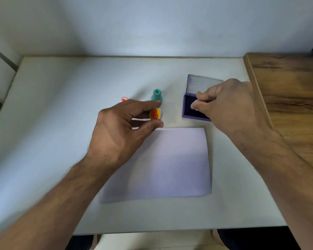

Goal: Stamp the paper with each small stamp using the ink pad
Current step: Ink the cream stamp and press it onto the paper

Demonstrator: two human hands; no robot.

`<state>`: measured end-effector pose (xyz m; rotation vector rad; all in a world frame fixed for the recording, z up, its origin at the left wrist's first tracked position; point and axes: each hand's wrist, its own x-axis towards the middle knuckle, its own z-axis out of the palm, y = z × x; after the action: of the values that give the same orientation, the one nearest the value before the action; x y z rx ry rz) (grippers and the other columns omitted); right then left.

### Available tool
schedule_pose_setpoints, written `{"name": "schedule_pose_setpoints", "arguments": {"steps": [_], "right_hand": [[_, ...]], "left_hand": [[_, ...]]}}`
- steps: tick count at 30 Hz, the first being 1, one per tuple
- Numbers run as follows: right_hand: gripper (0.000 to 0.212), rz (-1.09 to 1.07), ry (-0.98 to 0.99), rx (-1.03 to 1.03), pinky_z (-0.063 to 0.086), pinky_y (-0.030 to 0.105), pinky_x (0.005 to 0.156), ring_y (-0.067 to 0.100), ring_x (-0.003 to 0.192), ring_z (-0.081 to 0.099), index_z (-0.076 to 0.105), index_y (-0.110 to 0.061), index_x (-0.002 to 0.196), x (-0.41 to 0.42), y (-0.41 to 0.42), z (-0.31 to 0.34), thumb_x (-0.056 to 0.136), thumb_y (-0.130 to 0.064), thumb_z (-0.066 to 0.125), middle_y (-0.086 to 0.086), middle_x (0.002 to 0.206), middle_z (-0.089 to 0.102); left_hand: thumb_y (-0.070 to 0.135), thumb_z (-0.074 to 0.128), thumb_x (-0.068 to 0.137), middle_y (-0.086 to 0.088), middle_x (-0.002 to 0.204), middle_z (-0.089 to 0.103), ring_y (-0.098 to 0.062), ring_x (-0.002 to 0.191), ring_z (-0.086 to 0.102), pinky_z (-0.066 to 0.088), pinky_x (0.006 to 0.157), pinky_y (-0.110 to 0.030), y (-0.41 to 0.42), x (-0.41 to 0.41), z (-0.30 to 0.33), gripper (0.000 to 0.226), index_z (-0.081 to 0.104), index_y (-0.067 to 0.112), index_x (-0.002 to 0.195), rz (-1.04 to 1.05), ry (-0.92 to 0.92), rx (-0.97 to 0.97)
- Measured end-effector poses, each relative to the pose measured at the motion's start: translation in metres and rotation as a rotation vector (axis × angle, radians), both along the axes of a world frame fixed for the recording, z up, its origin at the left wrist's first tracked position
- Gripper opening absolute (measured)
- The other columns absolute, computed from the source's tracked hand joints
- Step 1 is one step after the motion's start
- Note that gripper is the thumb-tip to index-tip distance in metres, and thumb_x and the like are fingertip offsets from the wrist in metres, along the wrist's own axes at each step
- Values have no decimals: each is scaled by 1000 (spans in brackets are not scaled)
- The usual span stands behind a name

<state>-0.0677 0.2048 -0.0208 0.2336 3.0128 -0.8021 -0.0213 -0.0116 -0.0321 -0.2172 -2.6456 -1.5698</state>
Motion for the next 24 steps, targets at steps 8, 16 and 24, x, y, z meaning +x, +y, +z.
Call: {"name": "schedule_pose_setpoints", "arguments": {"steps": [8, 16, 24], "right_hand": [[21, -2, 48, -73, 53, 26, 88, 15, 85, 68, 77, -14, 99, -1, -3, -5, 81, -25, 77, 2, 94, 76], [16, -40, 100, -131, 40, 1, 65, 3, 72, 65, 77, -22, 94, 3, -1, -9, 78, -23, 77, -5, 81, 74], [12, -206, 5, -1086, 55, 28, 54, 18, 55, 61, 73, -7, 87, 38, -57, -3, 78, 1, 73, 2, 63, 70]], "left_hand": [[15, 79, 80, 11, 101, 72, 3, 89, 70, 41, 87, 1, -4, 1, -3, 30, 74, 14, 109, -5, 79, -16], [18, 79, 80, 12, 101, 72, 4, 89, 70, 49, 88, -9, -18, 3, 1, 31, 73, 17, 110, 20, 103, -5], [18, 81, 79, 16, 93, 73, 0, 79, 71, 55, 75, -13, -54, 7, 2, 30, 71, 32, 103, 151, 57, 17]]}}
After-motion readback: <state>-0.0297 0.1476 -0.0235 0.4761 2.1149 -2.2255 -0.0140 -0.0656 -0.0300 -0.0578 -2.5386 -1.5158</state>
